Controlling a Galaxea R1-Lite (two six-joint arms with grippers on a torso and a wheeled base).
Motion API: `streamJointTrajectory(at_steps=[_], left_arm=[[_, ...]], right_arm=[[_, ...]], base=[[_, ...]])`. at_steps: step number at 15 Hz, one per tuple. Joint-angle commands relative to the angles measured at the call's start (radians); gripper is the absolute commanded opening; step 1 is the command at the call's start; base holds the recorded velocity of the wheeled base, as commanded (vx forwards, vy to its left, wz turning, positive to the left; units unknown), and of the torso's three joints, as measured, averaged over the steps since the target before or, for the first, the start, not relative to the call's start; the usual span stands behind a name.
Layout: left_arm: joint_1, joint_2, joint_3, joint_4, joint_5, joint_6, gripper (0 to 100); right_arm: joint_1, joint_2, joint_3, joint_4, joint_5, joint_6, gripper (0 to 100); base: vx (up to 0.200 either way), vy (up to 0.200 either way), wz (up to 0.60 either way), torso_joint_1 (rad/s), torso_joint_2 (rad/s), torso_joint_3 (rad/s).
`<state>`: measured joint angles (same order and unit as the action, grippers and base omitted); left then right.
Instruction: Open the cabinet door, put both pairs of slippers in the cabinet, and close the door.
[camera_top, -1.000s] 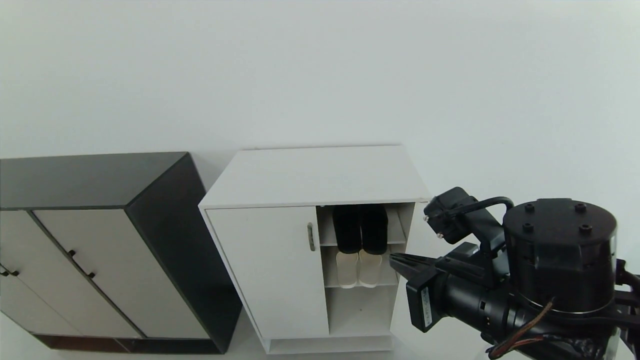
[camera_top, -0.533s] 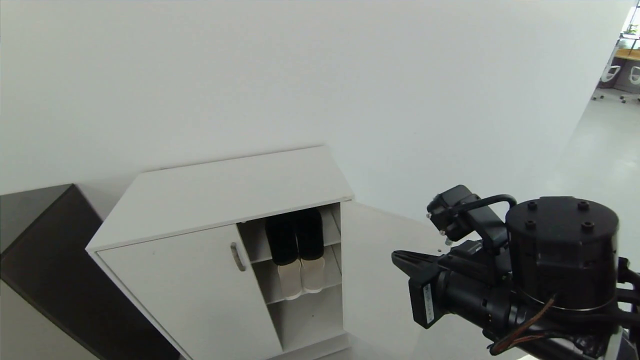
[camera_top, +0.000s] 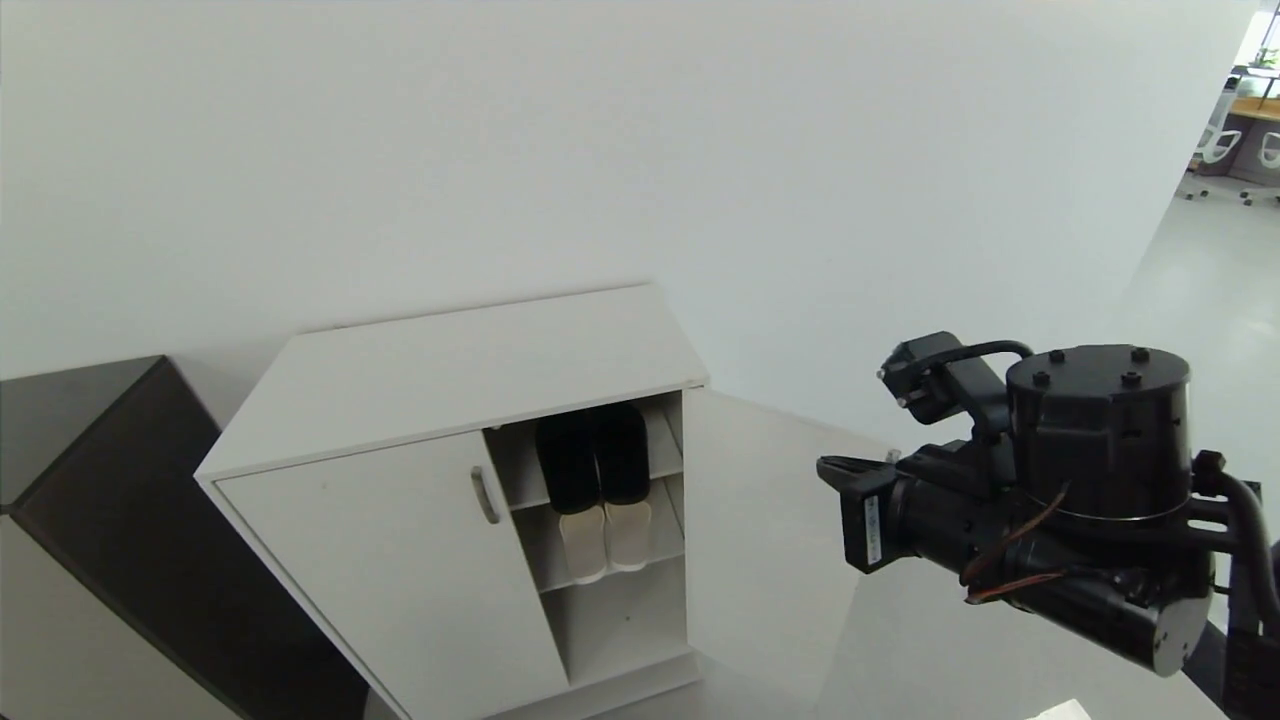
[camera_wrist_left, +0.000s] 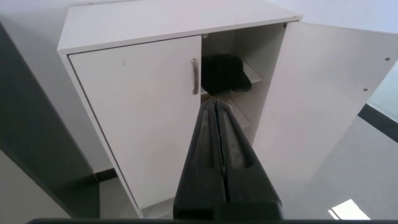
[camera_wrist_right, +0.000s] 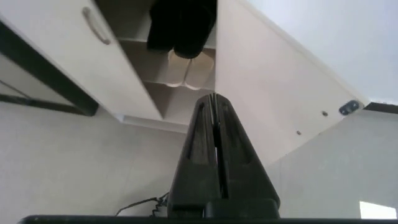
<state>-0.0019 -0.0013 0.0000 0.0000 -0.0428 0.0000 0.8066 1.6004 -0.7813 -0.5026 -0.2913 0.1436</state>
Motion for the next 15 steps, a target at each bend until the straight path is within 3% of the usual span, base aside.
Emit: streamJointTrajectory(at_steps=[1,2,5,15], left_arm=[[0.000,0.001,0.000,0.000,0.000,0.000,0],[0.000,0.001,0.000,0.000,0.000,0.000,0],[0.000,0.001,0.000,0.000,0.004,0.000,0],[0.000,0.001,0.000,0.000,0.006,0.000,0]], right_arm=[[-0.056,0.044,-0.019,-0.011,0.018,0.001,0],[-0.076,0.062,-0.030,-0.027,0.021,0.001,0],[-0.175,0.159,-0.096,-0.076,0.027,-0.004,0],[-0.374,0.443,-0.334,-0.116,0.049,-0.006,0]], base=[[-0.200,0.000,0.00,-0.022,0.00,0.012],[-0.200,0.000,0.00,-0.022,-0.02,0.007],[0.000,0.000,0.00,0.000,0.00,0.000],[0.000,0.000,0.00,0.000,0.00,0.000]])
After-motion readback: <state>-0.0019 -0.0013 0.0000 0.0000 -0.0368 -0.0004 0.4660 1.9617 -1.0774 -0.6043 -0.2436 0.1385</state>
